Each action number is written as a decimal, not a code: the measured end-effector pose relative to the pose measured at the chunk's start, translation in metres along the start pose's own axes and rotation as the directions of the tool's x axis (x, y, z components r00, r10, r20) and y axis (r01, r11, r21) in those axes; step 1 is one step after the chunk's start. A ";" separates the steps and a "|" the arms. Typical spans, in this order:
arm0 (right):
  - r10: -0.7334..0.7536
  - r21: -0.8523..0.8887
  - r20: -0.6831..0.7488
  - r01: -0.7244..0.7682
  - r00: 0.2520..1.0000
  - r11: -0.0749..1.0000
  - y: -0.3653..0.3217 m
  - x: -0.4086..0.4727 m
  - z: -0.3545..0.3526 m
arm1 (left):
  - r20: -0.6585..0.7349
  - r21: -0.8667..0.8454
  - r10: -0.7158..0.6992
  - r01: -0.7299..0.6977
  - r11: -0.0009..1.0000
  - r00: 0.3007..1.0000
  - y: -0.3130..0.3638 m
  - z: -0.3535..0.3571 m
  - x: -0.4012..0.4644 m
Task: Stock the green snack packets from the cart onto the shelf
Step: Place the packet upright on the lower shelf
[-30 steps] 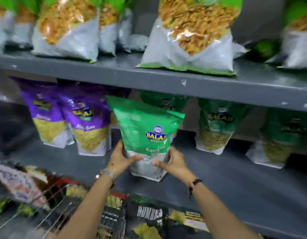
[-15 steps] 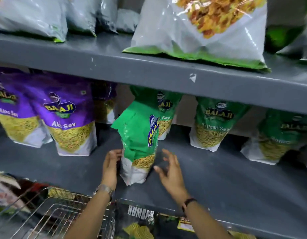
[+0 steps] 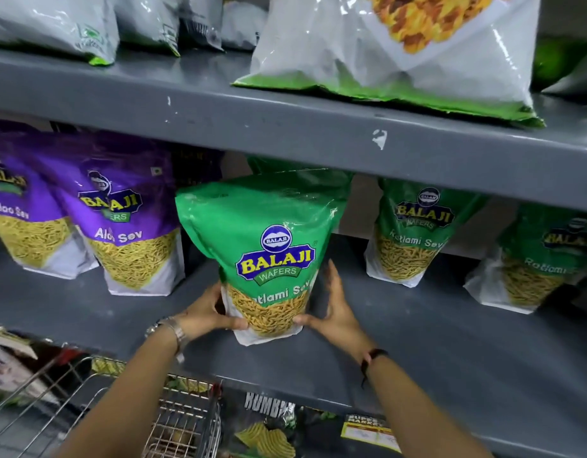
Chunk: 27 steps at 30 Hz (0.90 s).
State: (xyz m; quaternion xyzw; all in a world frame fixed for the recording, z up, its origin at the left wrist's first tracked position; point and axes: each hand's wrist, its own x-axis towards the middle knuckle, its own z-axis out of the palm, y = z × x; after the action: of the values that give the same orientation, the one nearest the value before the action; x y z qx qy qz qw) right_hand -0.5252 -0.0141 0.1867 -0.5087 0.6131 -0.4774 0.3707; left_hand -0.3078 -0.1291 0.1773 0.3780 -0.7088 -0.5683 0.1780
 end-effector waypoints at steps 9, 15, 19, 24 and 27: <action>0.041 -0.065 -0.202 -0.056 0.979 0.996 -0.002 -0.001 0.039 | -0.242 -0.189 0.077 -0.125 0.974 0.967 0.002 0.028 -0.011; -0.021 -0.161 -0.479 -0.065 0.878 0.985 -0.009 -0.038 0.058 | -0.577 0.019 0.073 -0.076 0.997 0.813 -0.016 0.045 -0.069; -0.320 -0.264 -0.223 0.258 0.921 0.929 -0.004 -0.093 0.114 | -0.728 0.003 -0.047 0.071 0.997 0.684 -0.071 0.042 -0.167; -0.018 -0.417 0.553 0.296 0.833 0.859 0.028 -0.105 0.206 | -0.812 -0.148 -0.363 0.440 0.886 0.457 -0.163 0.057 -0.300; 0.249 -0.603 0.719 0.406 0.648 0.687 0.054 -0.099 0.254 | -0.799 -0.271 -0.505 0.553 0.788 0.328 -0.195 0.069 -0.350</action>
State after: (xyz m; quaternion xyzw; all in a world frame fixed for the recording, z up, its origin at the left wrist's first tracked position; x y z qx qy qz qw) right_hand -0.2805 0.0309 0.0628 -0.7902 0.5106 0.0443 0.3360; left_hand -0.0623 0.1627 0.0361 0.8153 -0.3834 -0.3214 0.2915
